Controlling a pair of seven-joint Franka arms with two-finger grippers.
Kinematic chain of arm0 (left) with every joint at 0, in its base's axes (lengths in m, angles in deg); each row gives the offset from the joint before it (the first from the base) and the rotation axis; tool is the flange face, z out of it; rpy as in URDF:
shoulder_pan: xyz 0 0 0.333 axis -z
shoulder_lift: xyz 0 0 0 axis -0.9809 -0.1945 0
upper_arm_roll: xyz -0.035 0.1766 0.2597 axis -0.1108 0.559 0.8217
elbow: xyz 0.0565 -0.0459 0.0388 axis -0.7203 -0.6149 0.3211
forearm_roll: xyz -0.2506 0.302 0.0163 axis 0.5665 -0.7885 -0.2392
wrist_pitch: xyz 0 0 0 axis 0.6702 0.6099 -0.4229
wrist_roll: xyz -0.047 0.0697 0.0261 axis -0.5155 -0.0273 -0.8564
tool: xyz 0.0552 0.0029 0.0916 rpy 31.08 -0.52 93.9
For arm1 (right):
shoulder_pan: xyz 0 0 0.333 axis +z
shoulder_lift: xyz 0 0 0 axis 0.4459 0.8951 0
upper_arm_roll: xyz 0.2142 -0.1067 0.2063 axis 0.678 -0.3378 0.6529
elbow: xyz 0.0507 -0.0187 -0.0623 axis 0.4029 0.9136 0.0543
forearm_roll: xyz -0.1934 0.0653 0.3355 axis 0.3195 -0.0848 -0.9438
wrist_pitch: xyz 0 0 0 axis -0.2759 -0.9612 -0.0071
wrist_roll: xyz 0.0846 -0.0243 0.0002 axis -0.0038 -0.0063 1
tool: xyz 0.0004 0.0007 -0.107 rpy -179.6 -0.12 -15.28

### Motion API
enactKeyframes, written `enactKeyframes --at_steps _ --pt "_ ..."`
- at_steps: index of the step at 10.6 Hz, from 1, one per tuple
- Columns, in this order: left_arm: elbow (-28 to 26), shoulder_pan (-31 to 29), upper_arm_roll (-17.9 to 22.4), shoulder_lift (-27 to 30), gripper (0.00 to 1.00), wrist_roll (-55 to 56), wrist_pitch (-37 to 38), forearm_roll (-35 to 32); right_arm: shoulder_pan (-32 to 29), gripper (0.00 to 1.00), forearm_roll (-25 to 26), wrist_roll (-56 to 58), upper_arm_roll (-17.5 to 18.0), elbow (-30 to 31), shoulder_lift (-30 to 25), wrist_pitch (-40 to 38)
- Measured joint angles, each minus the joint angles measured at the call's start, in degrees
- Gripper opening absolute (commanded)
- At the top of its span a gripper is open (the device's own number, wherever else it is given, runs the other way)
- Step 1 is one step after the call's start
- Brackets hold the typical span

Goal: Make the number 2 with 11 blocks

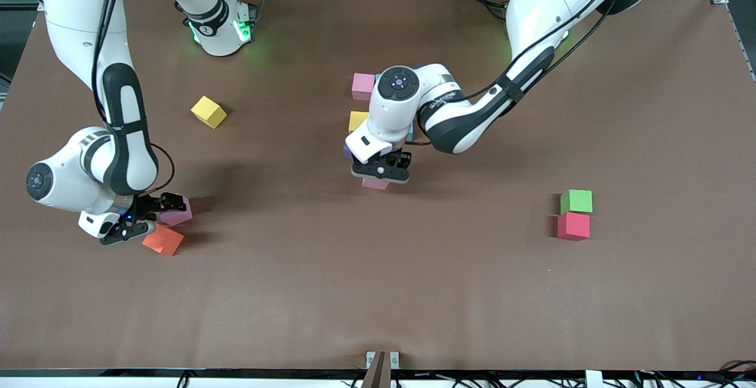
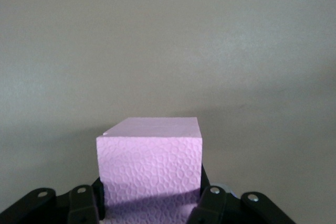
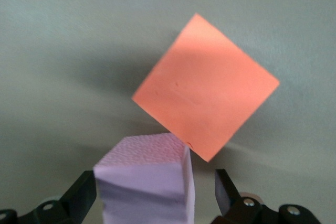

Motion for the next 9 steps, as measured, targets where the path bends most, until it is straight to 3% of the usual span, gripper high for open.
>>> enactKeyframes --at_steps 1,3,6,9 --pt "1.1 0.2 0.1 -0.8 0.35 -1.4 0.0 0.0 0.0 1.00 0.0 0.0 0.1 0.7 0.0 0.7" --pt "3.3 1.3 0.3 -1.6 0.35 -4.5 0.0 1.6 0.0 0.49 0.0 0.0 0.2 0.9 0.0 1.0" --pt "5.4 4.3 1.7 -2.3 0.32 -5.4 0.0 3.1 0.6 0.12 0.0 0.1 0.2 0.6 0.0 1.2" --pt "8.9 7.8 3.5 -5.0 0.32 -5.4 -0.1 3.1 1.0 0.09 0.0 0.0 0.1 -2.2 -0.6 -3.0"
